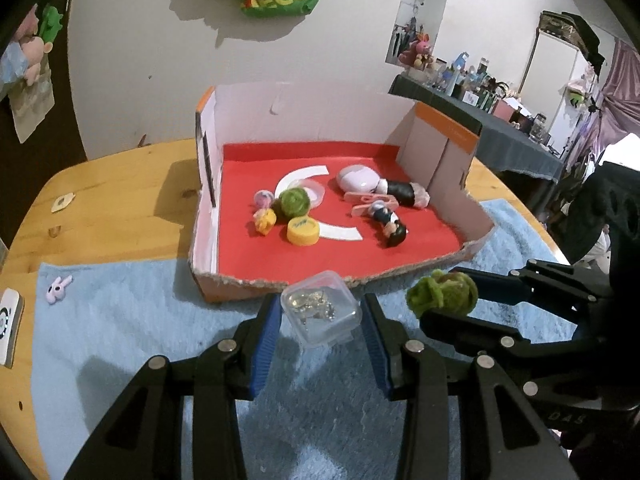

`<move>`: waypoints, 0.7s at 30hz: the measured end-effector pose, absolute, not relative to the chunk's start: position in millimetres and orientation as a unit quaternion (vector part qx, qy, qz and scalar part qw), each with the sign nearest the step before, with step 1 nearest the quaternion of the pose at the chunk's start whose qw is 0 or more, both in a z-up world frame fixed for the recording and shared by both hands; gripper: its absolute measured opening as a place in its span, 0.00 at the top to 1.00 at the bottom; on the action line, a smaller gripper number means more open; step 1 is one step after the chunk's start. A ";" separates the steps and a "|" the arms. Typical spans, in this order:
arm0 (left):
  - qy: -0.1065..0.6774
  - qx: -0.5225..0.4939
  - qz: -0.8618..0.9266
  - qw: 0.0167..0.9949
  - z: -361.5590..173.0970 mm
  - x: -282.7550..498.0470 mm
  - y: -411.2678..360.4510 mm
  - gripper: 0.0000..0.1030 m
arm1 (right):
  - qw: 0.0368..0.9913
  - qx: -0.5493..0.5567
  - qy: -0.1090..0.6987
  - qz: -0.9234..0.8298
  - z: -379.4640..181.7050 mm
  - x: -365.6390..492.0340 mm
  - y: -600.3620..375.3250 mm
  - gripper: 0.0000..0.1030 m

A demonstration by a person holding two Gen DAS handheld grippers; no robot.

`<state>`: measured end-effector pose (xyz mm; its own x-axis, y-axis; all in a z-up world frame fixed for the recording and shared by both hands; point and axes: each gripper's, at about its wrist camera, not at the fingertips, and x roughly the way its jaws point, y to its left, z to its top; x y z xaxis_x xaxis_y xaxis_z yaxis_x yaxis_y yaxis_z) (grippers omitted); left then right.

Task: Organize objects
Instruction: 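Lift and carry the green bundle and clear box over the box wall with both tools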

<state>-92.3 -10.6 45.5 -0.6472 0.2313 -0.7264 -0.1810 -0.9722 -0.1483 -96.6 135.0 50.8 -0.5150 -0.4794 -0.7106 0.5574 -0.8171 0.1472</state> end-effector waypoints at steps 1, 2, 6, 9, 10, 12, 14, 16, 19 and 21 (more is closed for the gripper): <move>-0.031 -0.404 0.907 0.114 46.8 -94.3 -10.0 0.58 | 0.297 0.391 0.050 -0.870 52.0 -97.8 135.5 0.62; -0.031 -0.403 0.907 0.114 47.5 -95.1 -9.6 0.58 | 0.296 0.391 0.049 -0.870 52.9 -98.7 136.3 0.62; -0.030 -0.401 0.908 0.116 51.7 -104.7 -7.0 0.58 | 0.292 0.387 0.048 -0.873 57.3 -104.2 139.1 0.62; -0.030 -0.399 0.909 0.119 54.8 -112.0 -5.1 0.58 | 0.290 0.385 0.047 -0.875 61.3 -109.1 140.4 0.62; -0.030 -0.398 0.909 0.120 55.8 -114.6 -4.5 0.58 | 0.290 0.384 0.047 -0.875 62.3 -110.9 140.7 0.62; -0.029 -0.399 0.909 0.120 56.8 -120.4 -3.4 0.58 | 0.288 0.384 0.047 -0.876 64.2 -115.8 141.1 0.62; -0.029 -0.400 0.908 0.120 56.8 -124.7 -2.9 0.58 | 0.287 0.385 0.047 -0.876 64.8 -121.0 141.3 0.62; -0.029 -0.402 0.907 0.120 56.0 -129.8 -2.6 0.58 | 0.286 0.385 0.045 -0.876 65.1 -126.1 142.1 0.62; -0.030 -0.408 0.905 0.120 53.7 -137.5 -2.7 0.58 | 0.285 0.390 0.043 -0.875 63.5 -134.8 142.5 0.62; -0.031 -0.412 0.903 0.121 51.3 -143.1 -2.8 0.58 | 0.284 0.393 0.041 -0.874 62.4 -139.2 142.7 0.62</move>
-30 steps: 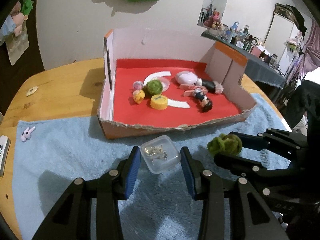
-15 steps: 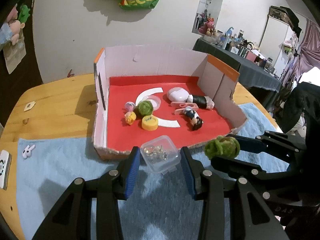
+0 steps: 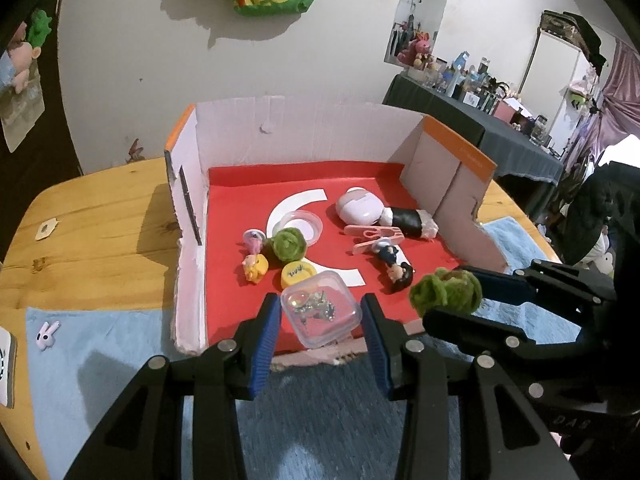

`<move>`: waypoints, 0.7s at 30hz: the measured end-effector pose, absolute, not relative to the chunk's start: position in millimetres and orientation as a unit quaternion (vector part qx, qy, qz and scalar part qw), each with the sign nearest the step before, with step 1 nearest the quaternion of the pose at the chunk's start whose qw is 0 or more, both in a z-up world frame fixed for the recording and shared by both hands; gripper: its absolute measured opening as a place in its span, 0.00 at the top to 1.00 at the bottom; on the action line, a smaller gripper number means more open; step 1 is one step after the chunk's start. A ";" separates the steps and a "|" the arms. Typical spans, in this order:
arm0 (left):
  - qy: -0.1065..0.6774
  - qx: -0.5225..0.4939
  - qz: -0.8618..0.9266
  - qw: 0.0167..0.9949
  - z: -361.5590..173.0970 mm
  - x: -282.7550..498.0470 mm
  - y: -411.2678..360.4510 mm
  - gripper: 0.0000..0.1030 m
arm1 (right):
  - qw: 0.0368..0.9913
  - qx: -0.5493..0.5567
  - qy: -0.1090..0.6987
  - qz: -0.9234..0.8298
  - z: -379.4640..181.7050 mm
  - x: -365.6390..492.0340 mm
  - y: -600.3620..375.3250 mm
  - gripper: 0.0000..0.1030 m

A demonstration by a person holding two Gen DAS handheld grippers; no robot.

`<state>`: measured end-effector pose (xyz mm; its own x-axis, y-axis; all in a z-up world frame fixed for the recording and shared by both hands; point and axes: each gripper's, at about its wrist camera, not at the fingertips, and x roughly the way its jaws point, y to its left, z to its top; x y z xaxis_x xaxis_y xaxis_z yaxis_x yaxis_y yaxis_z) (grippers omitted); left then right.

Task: Organize objects
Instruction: 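Lift and carry the green bundle and clear box over the box wall with both tools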

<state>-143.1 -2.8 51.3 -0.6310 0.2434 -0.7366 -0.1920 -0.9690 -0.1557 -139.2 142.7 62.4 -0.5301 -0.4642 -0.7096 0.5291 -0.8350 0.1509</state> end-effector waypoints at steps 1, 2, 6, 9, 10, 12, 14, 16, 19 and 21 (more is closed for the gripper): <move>-0.031 -0.415 0.901 0.120 49.8 -146.1 -2.8 0.58 | 0.284 0.394 0.041 -0.873 61.6 -141.4 142.7 0.62; -0.031 -0.417 0.900 0.120 48.4 -147.8 -3.0 0.58 | 0.284 0.396 0.041 -0.872 60.2 -144.8 142.5 0.62; -0.030 -0.427 0.896 0.119 41.2 -158.0 -3.1 0.58 | 0.283 0.404 0.039 -0.869 54.5 -155.1 142.2 0.62; -0.030 -0.433 0.893 0.118 36.2 -163.2 -3.5 0.58 | 0.282 0.410 0.037 -0.867 49.6 -162.1 141.9 0.62; -0.030 -0.435 0.892 0.118 35.4 -164.7 -3.8 0.58 | 0.283 0.412 0.036 -0.866 48.3 -164.2 141.8 0.62; -0.031 -0.439 0.890 0.117 31.5 -167.9 -4.7 0.58 | 0.284 0.416 0.034 -0.863 44.7 -168.3 141.2 0.62; -0.032 -0.442 0.889 0.116 28.7 -169.7 -5.9 0.58 | 0.285 0.421 0.032 -0.860 40.5 -171.6 140.3 0.62; -0.033 -0.445 0.888 0.114 25.8 -171.8 -7.7 0.58 | 0.286 0.425 0.031 -0.858 37.5 -174.3 139.2 0.62; -0.034 -0.449 0.886 0.111 22.7 -173.1 -10.9 0.58 | 0.288 0.431 0.029 -0.855 33.0 -178.3 137.0 0.62; -0.035 -0.451 0.885 0.110 20.6 -174.3 -12.5 0.58 | 0.289 0.436 0.030 -0.852 29.7 -180.5 135.3 0.62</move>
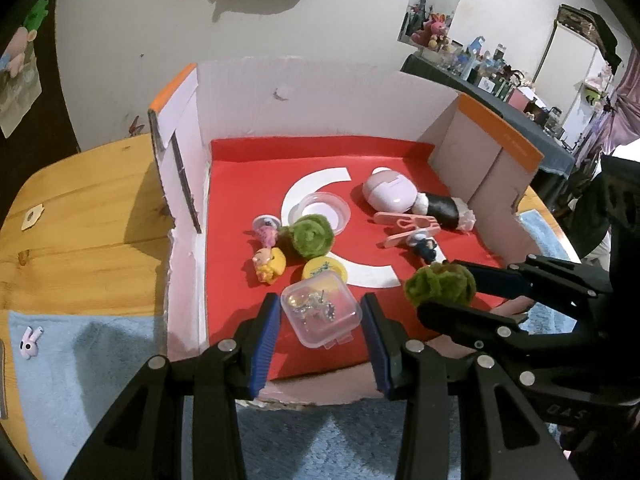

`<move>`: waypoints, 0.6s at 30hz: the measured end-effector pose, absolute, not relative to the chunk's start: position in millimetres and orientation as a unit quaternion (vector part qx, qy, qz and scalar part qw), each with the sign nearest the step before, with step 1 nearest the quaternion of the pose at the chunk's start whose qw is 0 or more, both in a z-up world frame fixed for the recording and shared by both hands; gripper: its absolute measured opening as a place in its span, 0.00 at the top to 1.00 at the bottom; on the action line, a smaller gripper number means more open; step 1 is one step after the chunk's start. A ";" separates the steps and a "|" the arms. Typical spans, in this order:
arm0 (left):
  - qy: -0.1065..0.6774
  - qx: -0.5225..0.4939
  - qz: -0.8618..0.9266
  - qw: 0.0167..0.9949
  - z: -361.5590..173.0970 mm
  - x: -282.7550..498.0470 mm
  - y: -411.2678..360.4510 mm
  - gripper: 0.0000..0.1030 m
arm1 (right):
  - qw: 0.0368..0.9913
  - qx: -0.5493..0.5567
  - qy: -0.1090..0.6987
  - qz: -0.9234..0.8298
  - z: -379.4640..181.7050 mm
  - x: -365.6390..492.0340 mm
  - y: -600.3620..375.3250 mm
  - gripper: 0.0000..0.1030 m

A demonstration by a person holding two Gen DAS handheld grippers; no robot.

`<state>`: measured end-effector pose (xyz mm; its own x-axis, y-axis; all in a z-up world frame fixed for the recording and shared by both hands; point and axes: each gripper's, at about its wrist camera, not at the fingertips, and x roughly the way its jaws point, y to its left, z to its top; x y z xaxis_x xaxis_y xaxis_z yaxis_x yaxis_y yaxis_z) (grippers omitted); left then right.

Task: Organize objects
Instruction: 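Lift and carry the green bundle and clear box over the box wall with both tools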

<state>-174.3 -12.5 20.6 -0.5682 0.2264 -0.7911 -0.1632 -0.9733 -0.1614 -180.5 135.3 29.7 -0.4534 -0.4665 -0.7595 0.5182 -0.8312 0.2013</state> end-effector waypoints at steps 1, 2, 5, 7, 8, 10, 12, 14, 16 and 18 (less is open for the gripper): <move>-0.036 -0.453 0.884 0.110 19.9 -175.0 -13.0 0.58 | 0.290 0.438 0.030 -0.850 28.2 -181.3 134.3 0.62; -0.036 -0.453 0.884 0.109 19.7 -175.4 -13.3 0.58 | 0.291 0.441 0.031 -0.848 26.4 -182.0 133.0 0.62; -0.034 -0.452 0.884 0.112 19.2 -176.7 -12.2 0.58 | 0.295 0.442 0.033 -0.847 25.4 -182.3 131.3 0.62; -0.034 -0.453 0.884 0.113 19.0 -177.3 -11.9 0.58 | 0.296 0.443 0.033 -0.846 25.2 -183.5 131.4 0.62; -0.034 -0.453 0.883 0.114 18.7 -177.5 -11.3 0.58 | 0.294 0.444 0.035 -0.846 25.1 -183.8 131.6 0.62; -0.033 -0.455 0.882 0.116 17.2 -178.1 -10.0 0.58 | 0.291 0.444 0.037 -0.847 25.1 -184.7 132.7 0.62; -0.031 -0.457 0.881 0.117 15.6 -178.4 -8.0 0.58 | 0.279 0.443 0.042 -0.851 25.1 -185.9 135.4 0.62; -0.029 -0.458 0.881 0.117 14.9 -178.7 -5.8 0.58 | 0.271 0.443 0.046 -0.853 24.8 -187.2 139.6 0.62; -0.029 -0.459 0.880 0.118 14.2 -179.4 -4.4 0.58 | 0.267 0.443 0.039 -0.855 24.8 -188.9 144.6 0.62; -0.029 -0.460 0.879 0.118 13.6 -180.4 -2.9 0.58 | 0.261 0.443 0.039 -0.857 25.6 -190.1 147.7 0.62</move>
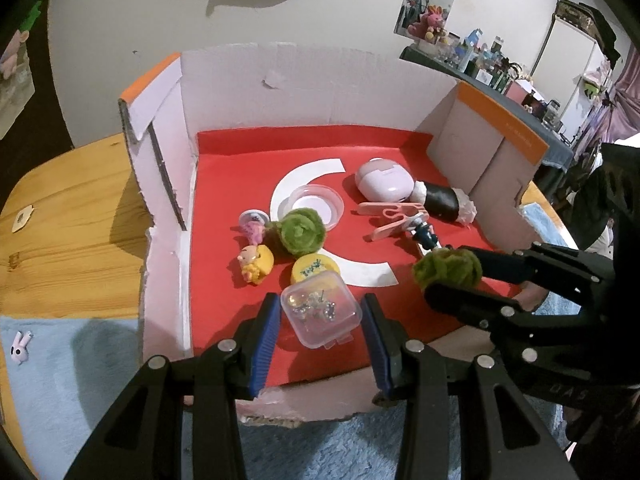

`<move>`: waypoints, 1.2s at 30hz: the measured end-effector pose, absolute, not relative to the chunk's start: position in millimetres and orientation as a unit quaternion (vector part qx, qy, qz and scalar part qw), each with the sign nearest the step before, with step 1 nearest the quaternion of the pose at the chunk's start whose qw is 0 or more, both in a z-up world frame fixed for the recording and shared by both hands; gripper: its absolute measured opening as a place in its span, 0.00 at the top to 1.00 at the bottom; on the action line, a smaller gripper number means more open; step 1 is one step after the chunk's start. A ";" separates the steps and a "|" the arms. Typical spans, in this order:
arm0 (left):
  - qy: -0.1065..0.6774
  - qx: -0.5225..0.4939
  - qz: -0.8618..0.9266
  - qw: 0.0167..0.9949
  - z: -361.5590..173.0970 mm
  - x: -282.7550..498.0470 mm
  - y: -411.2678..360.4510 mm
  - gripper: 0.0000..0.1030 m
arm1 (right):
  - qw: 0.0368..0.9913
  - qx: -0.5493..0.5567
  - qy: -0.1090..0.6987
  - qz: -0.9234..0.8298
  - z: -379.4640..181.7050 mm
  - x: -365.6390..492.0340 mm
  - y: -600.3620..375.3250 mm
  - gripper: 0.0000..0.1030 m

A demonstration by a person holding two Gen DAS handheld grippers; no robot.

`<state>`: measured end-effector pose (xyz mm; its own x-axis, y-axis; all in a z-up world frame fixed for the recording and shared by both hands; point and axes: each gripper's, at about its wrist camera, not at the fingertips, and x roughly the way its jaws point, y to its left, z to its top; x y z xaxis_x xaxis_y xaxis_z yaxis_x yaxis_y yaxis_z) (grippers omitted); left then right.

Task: Organize objects
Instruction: 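Lift and carry the green bundle and clear box over the box wall with both tools, then lower and release the green bundle with the right tool while the left releases the clear box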

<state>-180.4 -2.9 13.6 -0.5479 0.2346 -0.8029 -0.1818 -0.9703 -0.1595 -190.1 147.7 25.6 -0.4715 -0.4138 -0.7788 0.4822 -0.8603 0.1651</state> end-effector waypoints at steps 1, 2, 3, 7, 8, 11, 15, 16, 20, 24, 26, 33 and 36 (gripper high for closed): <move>-0.028 -0.462 0.879 0.119 13.0 -180.7 -1.6 0.58 | 0.261 0.443 0.039 -0.857 25.8 -189.9 148.4 0.62; -0.027 -0.463 0.878 0.120 12.5 -180.9 -1.2 0.58 | 0.264 0.446 0.042 -0.854 25.5 -189.3 147.9 0.62; -0.025 -0.463 0.877 0.123 12.2 -180.2 1.0 0.58 | 0.269 0.450 0.045 -0.851 25.0 -188.2 146.2 0.62; -0.020 -0.464 0.876 0.128 11.3 -180.9 5.6 0.58 | 0.274 0.455 0.052 -0.845 22.8 -185.4 142.0 0.62; -0.019 -0.465 0.876 0.129 10.8 -181.7 5.8 0.58 | 0.273 0.456 0.048 -0.846 22.6 -186.8 143.5 0.62; -0.016 -0.470 0.874 0.126 8.3 -184.4 6.3 0.58 | 0.254 0.455 0.054 -0.852 21.8 -190.5 147.7 0.62; -0.017 -0.472 0.873 0.122 7.2 -187.4 4.6 0.58 | 0.238 0.459 0.050 -0.854 17.5 -196.8 156.2 0.62; -0.017 -0.472 0.873 0.122 6.9 -187.7 5.1 0.58 | 0.237 0.461 0.050 -0.854 15.9 -197.3 157.5 0.62; -0.013 -0.472 0.873 0.121 5.8 -188.7 7.7 0.58 | 0.238 0.460 0.055 -0.854 15.1 -196.4 156.7 0.62; -0.016 -0.472 0.873 0.121 4.8 -190.2 7.4 0.58 | 0.238 0.460 0.054 -0.854 15.1 -197.5 156.9 0.62; -0.014 -0.472 0.873 0.120 4.7 -189.8 7.9 0.58 | 0.240 0.460 0.052 -0.853 15.0 -197.8 157.3 0.62; -0.013 -0.471 0.875 0.115 5.1 -189.9 7.3 0.58 | 0.243 0.455 0.042 -0.855 17.1 -195.9 157.7 0.61; -0.011 -0.470 0.875 0.112 5.4 -188.8 6.9 0.58 | 0.243 0.452 0.043 -0.857 18.3 -194.4 156.6 0.49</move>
<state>-188.8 6.9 5.4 -0.5328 0.2070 -0.8206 -0.1863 -0.9745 -0.1249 -194.4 156.6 18.3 -0.4731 -0.3776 -0.7959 0.4546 -0.8785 0.1466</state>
